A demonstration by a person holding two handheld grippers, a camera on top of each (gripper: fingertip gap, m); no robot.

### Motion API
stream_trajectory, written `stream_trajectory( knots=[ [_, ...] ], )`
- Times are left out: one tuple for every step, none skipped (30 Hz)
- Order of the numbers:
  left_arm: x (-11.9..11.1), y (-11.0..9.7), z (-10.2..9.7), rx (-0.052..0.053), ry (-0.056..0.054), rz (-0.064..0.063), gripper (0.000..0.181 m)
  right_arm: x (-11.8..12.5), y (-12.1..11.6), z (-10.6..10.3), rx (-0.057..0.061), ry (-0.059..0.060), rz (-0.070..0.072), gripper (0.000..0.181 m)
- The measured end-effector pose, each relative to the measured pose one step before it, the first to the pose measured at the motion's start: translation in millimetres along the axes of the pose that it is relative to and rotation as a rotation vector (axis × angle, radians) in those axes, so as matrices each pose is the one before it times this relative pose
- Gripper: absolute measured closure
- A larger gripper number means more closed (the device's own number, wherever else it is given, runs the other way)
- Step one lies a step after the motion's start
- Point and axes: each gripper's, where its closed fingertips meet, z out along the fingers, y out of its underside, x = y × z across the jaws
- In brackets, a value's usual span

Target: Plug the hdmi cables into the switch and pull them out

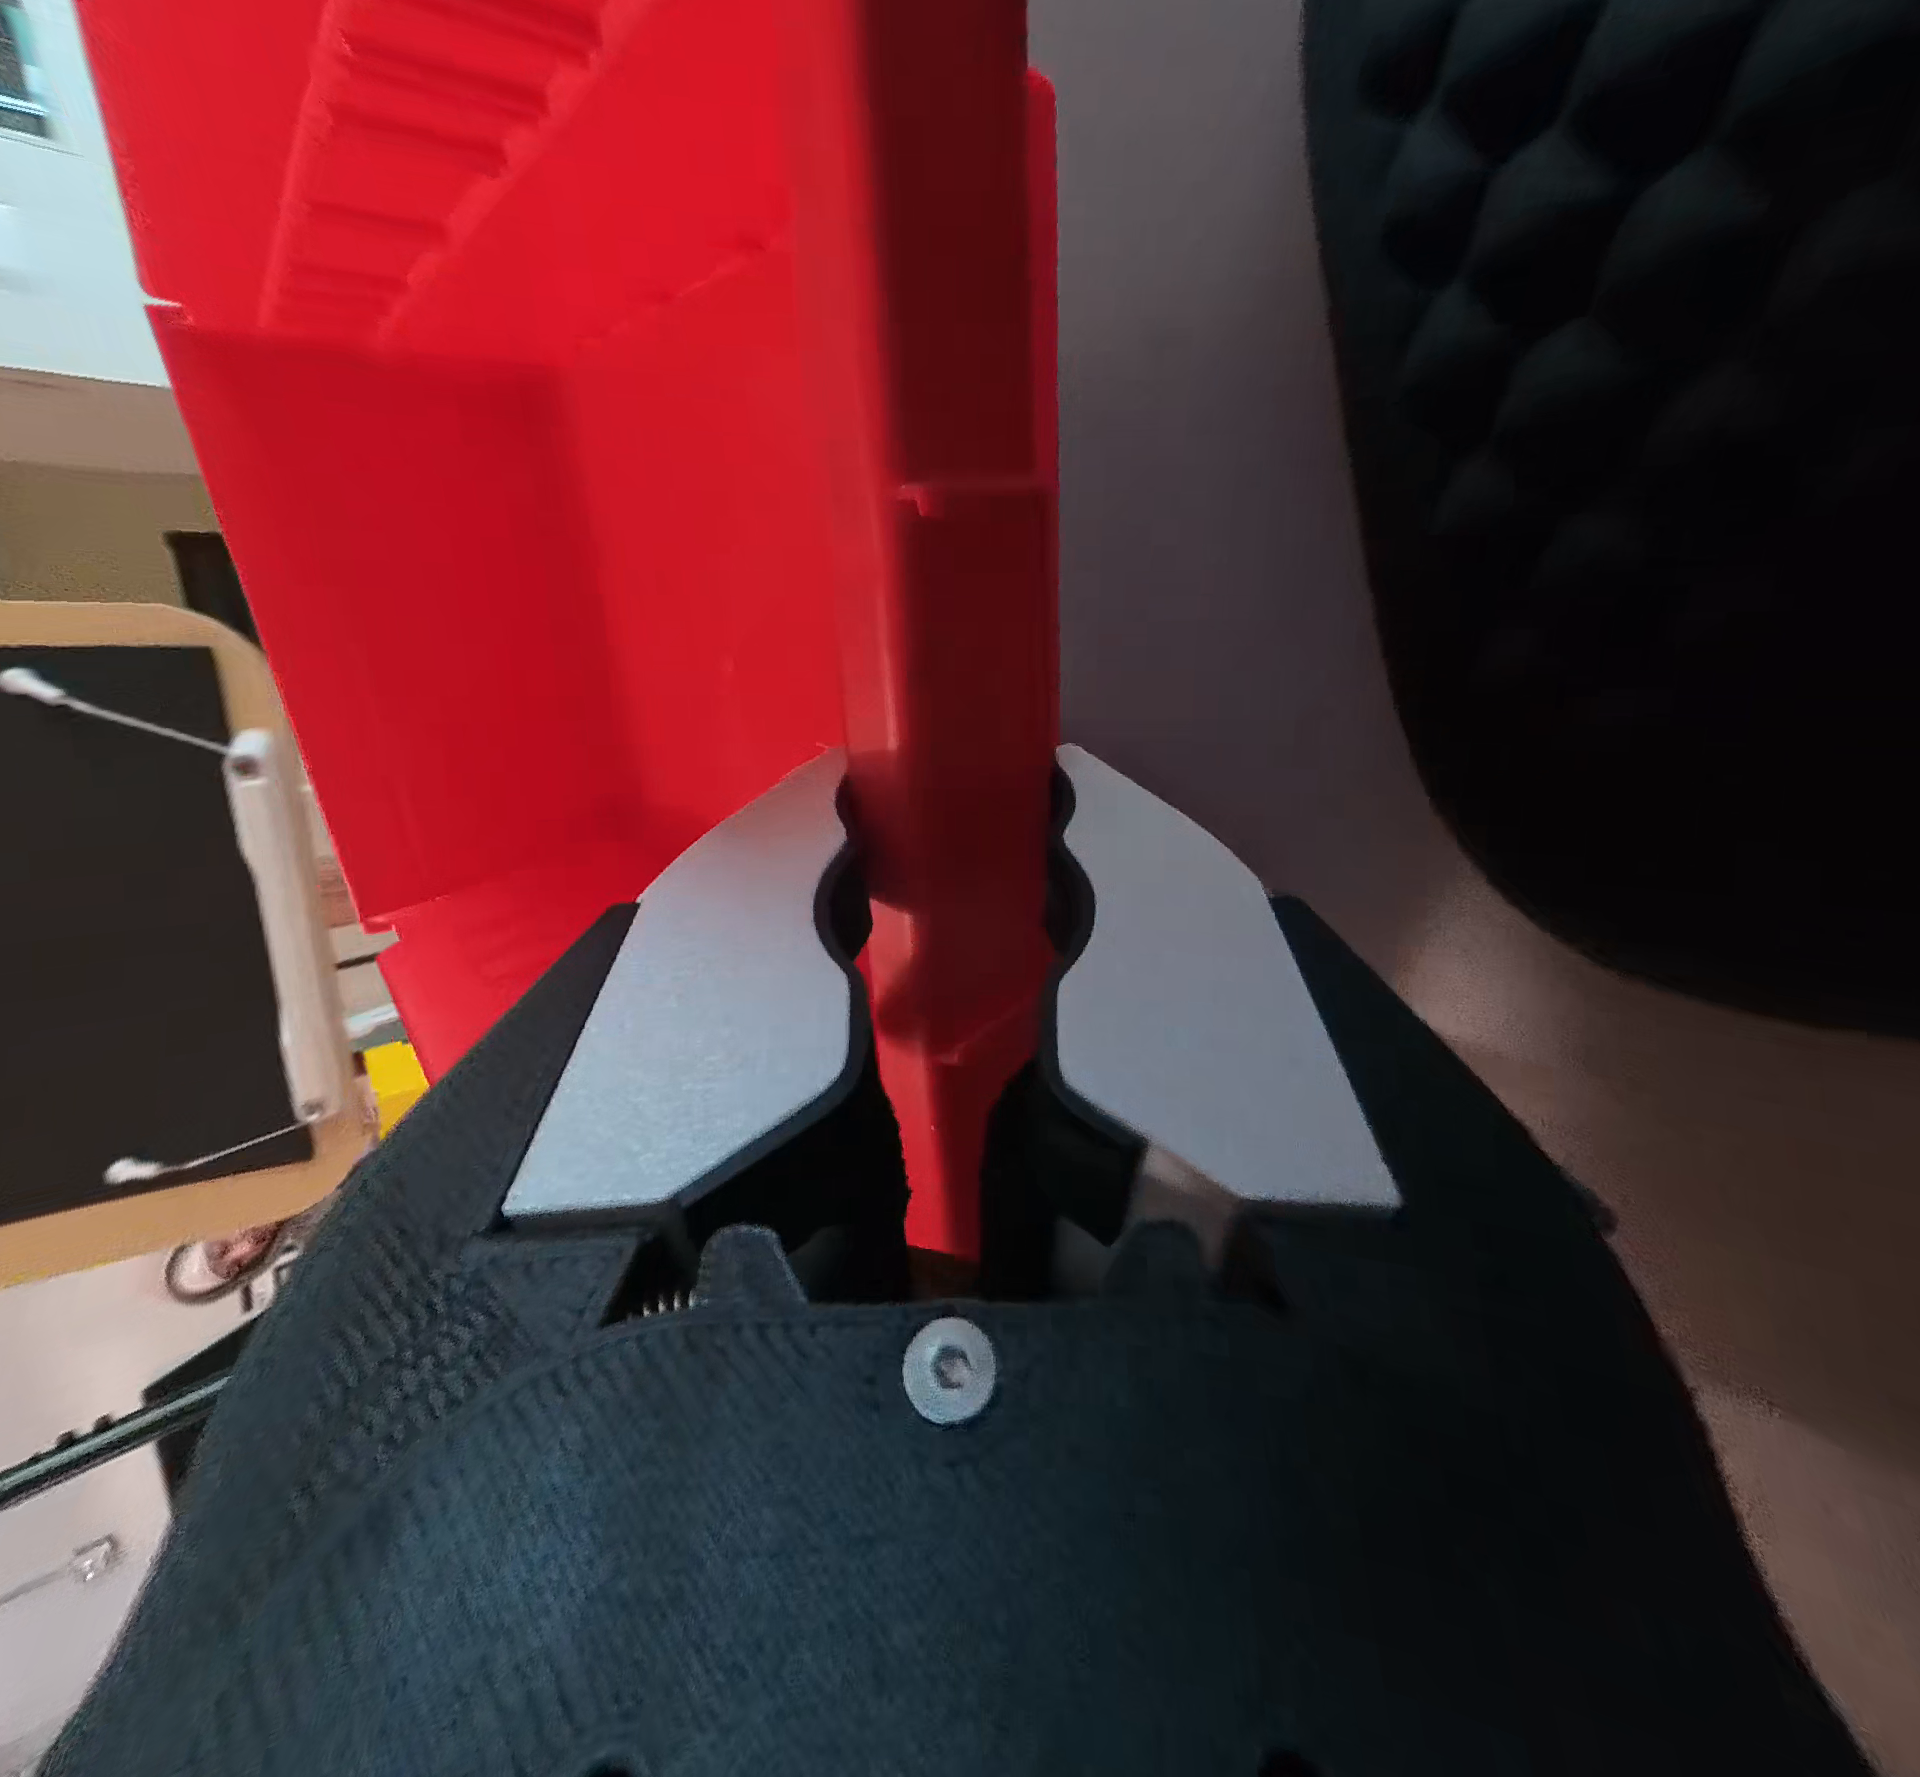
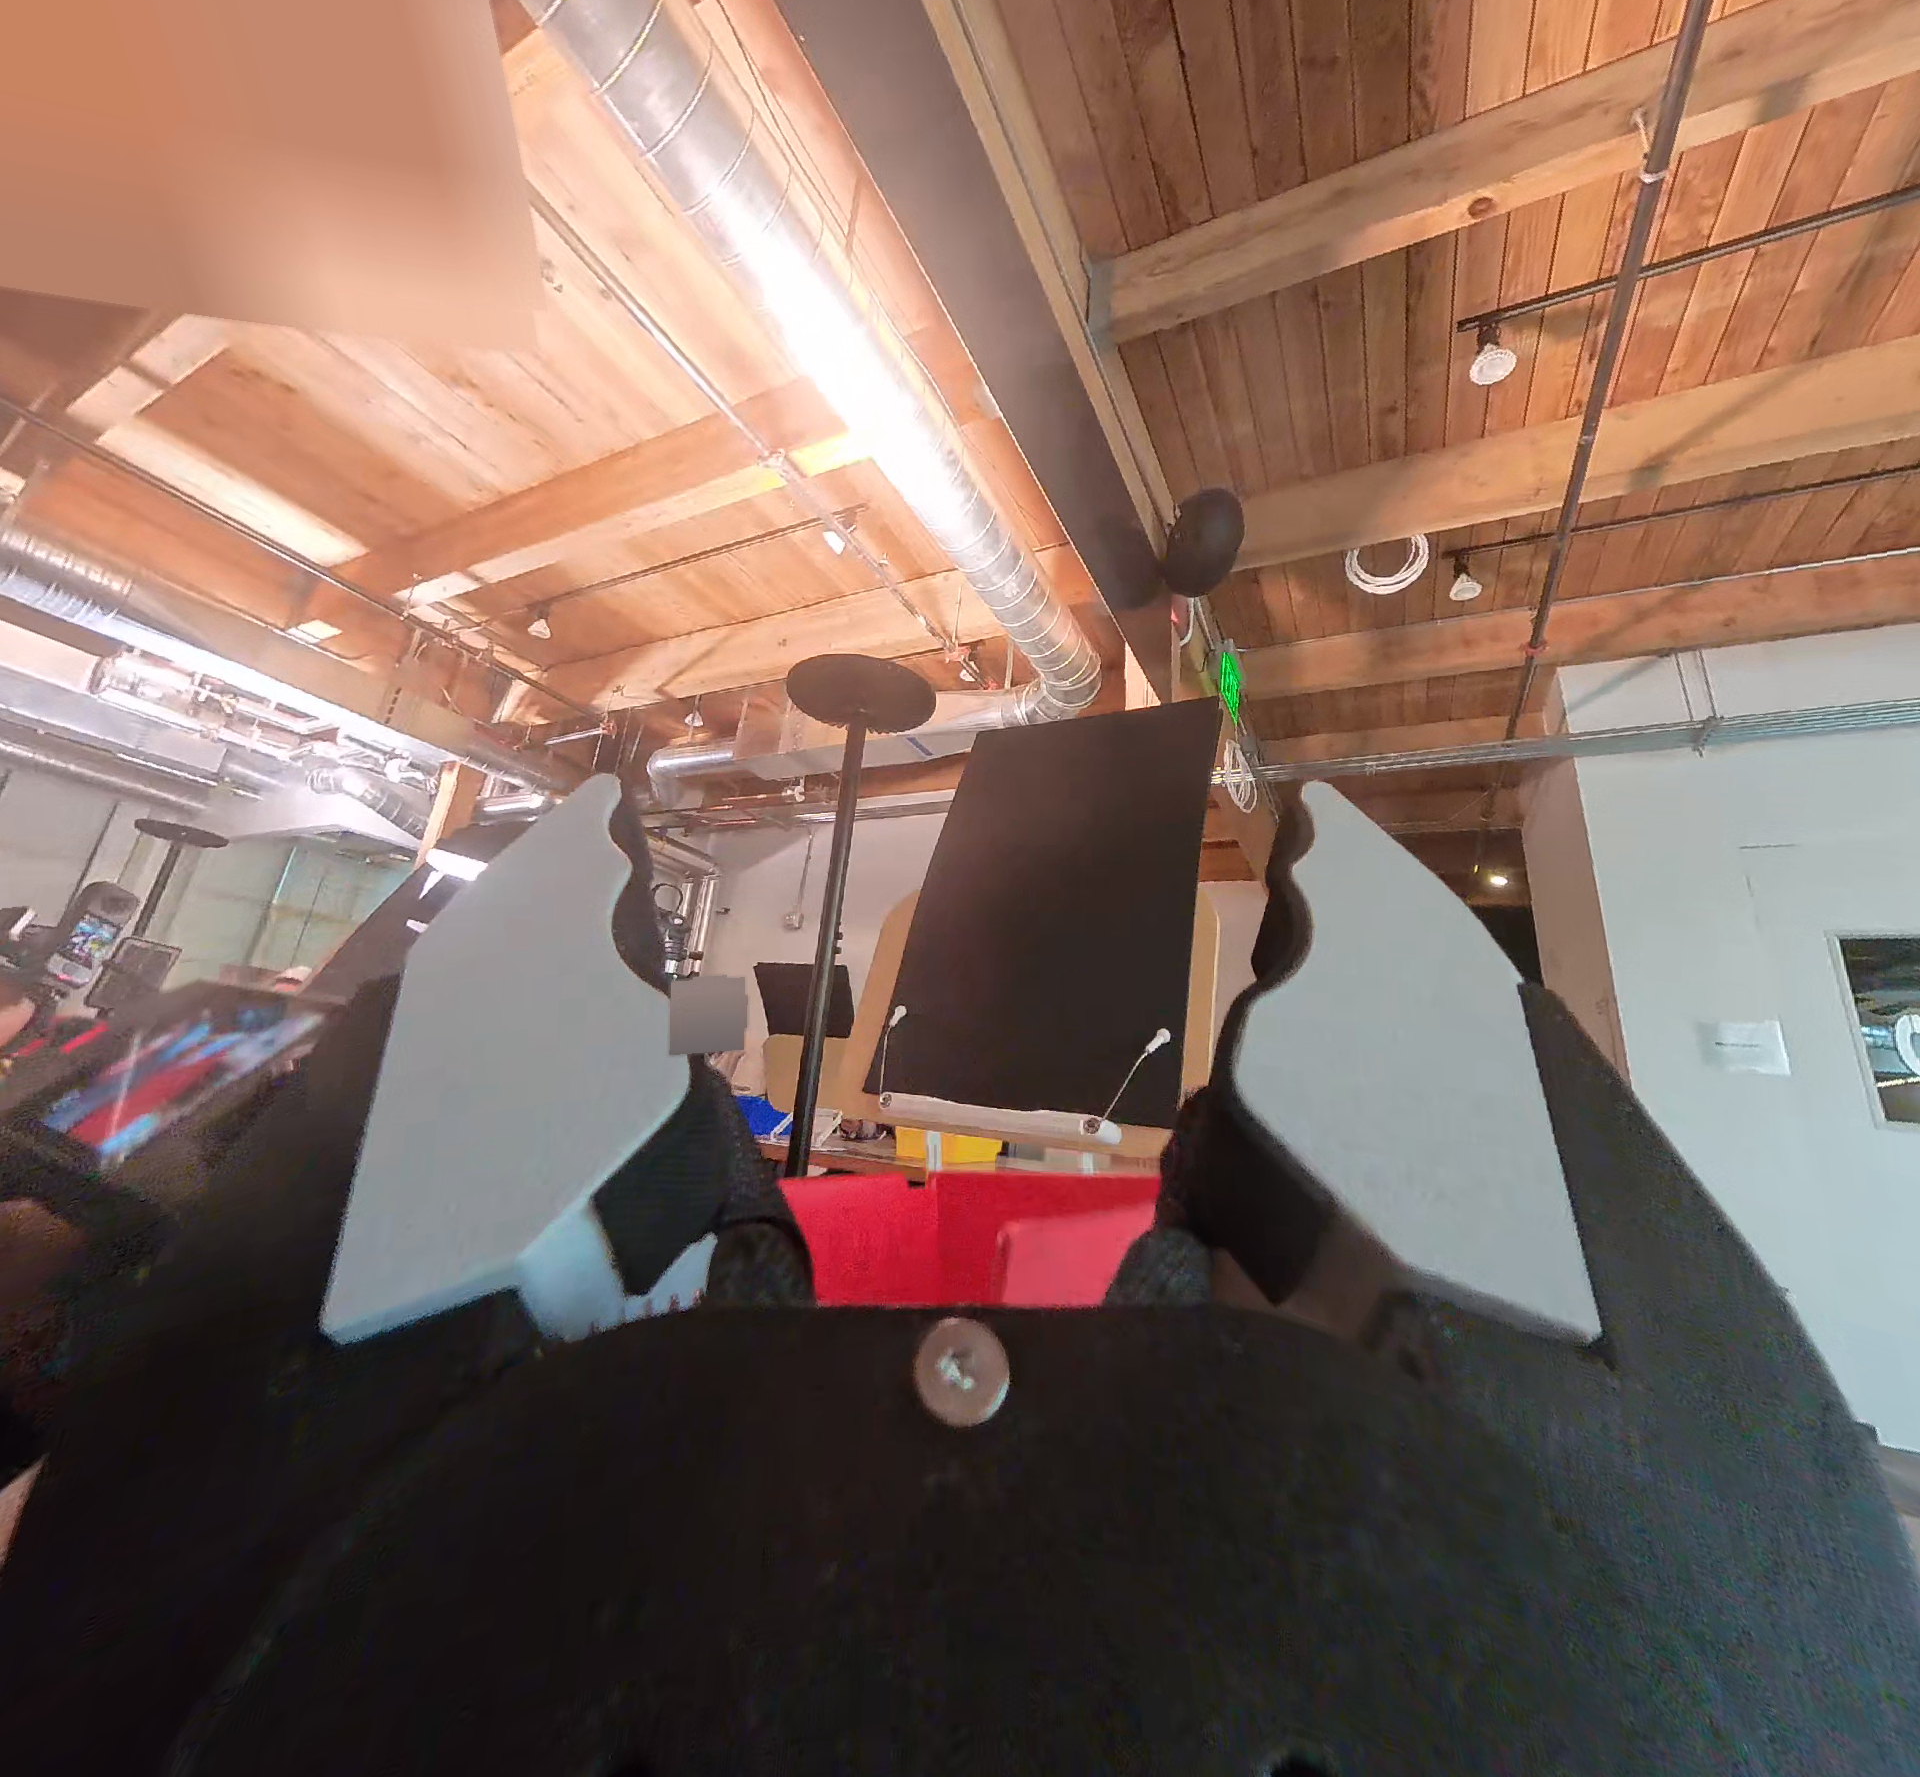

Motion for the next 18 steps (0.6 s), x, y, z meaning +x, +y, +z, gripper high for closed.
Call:
stream_trajectory(
  knots=[
    [4.99, -0.03, 3.29, -0.0039, 0.0168, 0.0013, 0.152, 0.59, -0.23, -0.11, 0.0009, 0.0020, 0.0060, 0.068],
    [5.15, 0.16, 2.61, -0.0012, 0.0179, -0.0024, 0.152, 0.57, -0.26, -0.20, 0.0012, 0.0024, 0.0058, 0.068],
    [4.51, 0.24, 2.63, 0.0017, 0.0125, -0.0026, 0.152, 0.59, 0.02, -0.01, 0.0001, 0.0033, 0.0028, 0.068],
    [2.83, 0.60, 2.60, 0.0013, -0.0042, 0.0103, 0.152, 0.66, 0.29, 0.00, -0.0021, 0.0049, -0.0030, 0.069],
    [1.93, 1.07, 2.44, -0.0036, -0.0165, 0.0231, 0.151, 0.40, 0.59, 0.00, -0.0038, 0.0043, -0.0071, 0.070],
    [1.95, 1.28, 1.84, -0.0067, -0.0175, 0.0124, 0.150, 0.43, 0.48, 0.05, -0.0038, 0.0043, -0.0086, 0.071],
    [0.46, 0.73, 0.23, -0.0026, -0.0230, 0.0005, 0.150, 0.73, 0.64, 0.01, -0.0041, 0.0067, -0.0112, 0.072],
    [-2.97, -0.62, -2.52, 0.0079, -0.0346, -0.0134, 0.148, 1.27, 0.65, -0.14, -0.0052, 0.0097, -0.0156, 0.073],
    [-5.47, -0.73, -4.99, 0.0127, -0.0361, -0.0197, 0.136, 1.77, 0.50, -0.01, -0.0047, 0.0131, -0.0202, 0.075],
    [-6.26, -1.45, -7.23, 0.0226, -0.0275, -0.0328, 0.125, 1.96, 0.35, -0.06, -0.0038, 0.0134, -0.0257, 0.076],
    [-5.73, -2.65, -9.10, 0.0401, -0.0155, -0.0531, 0.117, 1.44, 0.30, -0.12, -0.0028, 0.0103, -0.0301, 0.078],
    [-5.87, -3.72, -11.10, 0.0586, -0.0149, -0.0688, 0.114, 0.23, 0.03, 0.07, -0.0007, 0.0031, -0.0272, 0.080],
    [-7.09, -3.20, -12.91, 0.0669, -0.0233, -0.0704, 0.114, -2.43, 1.25, 0.14, -0.0073, -0.0104, -0.0130, 0.082],
    [-8.49, -0.67, -13.68, 0.0579, -0.0317, -0.0638, 0.113, -6.30, 3.20, 0.16, -0.0183, -0.0295, 0.0050, 0.088],
    [-9.62, 3.69, -13.73, 0.0356, -0.0374, -0.0562, 0.114, -9.47, 5.70, 0.10, -0.0363, -0.0436, 0.0129, 0.096],
    [-9.40, 8.94, -13.09, 0.0067, -0.0333, -0.0459, 0.114, -11.14, 10.08, -0.35, -0.0703, -0.0511, -0.0002, 0.114],
    [-8.68, 14.49, -12.14, -0.0223, -0.0258, -0.0351, 0.114, -14.91, 12.76, 0.16, -0.0958, -0.0767, -0.0175, 0.134],
    [-7.82, 19.62, -10.72, -0.0456, -0.0204, -0.0284, 0.114, -19.80, 11.95, 1.91, -0.0901, -0.1070, -0.0237, 0.140]
  ],
)
